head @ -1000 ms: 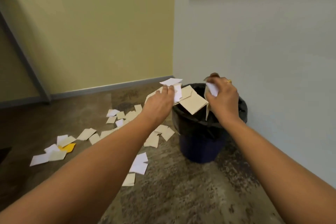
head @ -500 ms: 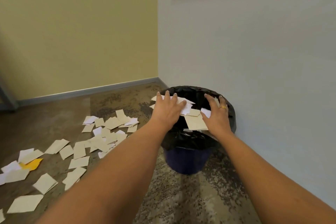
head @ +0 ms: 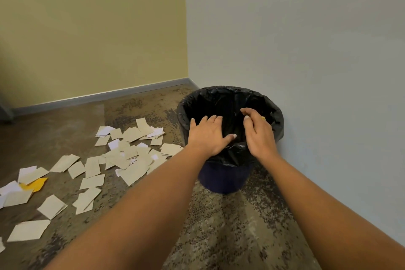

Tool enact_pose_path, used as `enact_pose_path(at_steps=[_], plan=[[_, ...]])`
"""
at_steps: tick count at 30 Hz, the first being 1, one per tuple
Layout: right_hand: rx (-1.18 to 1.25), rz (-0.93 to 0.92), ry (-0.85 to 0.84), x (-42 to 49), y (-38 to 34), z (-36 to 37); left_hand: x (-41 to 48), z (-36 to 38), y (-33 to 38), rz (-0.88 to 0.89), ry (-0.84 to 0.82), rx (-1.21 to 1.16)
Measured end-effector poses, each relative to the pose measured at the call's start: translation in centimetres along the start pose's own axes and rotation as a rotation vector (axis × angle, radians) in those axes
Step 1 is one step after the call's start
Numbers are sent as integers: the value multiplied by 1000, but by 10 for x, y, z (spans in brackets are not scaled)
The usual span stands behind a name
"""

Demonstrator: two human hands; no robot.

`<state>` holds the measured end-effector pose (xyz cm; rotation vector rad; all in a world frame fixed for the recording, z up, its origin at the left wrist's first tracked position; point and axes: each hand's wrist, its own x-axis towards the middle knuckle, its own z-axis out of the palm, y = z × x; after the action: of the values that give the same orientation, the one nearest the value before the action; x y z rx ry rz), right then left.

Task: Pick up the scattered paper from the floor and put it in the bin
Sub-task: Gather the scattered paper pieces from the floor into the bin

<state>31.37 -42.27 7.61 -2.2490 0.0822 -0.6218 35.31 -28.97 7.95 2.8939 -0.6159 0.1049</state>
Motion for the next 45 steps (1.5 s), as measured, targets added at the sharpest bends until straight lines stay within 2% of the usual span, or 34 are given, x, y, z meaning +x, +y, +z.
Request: enact_pose_path(at_steps=[3, 6, 9, 12, 16, 19, 22, 26, 29, 34, 39, 45], plan=[[-121, -60, -38, -3, 3, 4, -9, 7, -4, -7, 61, -48], [-235, -133, 8, -8, -1, 10, -19, 12, -6, 12, 145, -74], [-245, -262, 53, -20, -15, 21, -34, 21, -14, 27, 275, -119], [-246, -417, 23, -40, -28, 41, -65, 41, -37, -26, 359, -178], [-314, -670, -39, -72, -30, 87, -108, 79, -86, -180, 311, -182], [-354, -761, -163, -100, -21, 128, -136, 113, -129, -356, 212, -201], [-420, -723, -383, -121, -11, 166, -165, 151, -171, -487, 40, -161], [-551, -463, -826, -131, 5, 214, -186, 191, -207, -525, -248, -110], [-576, -396, -965, -131, 17, 255, -183, 207, -226, -519, -355, -74], [-555, -425, -1048, -124, 22, 314, -165, 215, -270, -447, -337, 76], [-595, -441, -1009, -95, 23, 356, -146, 202, -325, -554, -263, 134], [-571, -352, -922, -66, 35, 386, -138, 203, -365, -715, -270, 45]])
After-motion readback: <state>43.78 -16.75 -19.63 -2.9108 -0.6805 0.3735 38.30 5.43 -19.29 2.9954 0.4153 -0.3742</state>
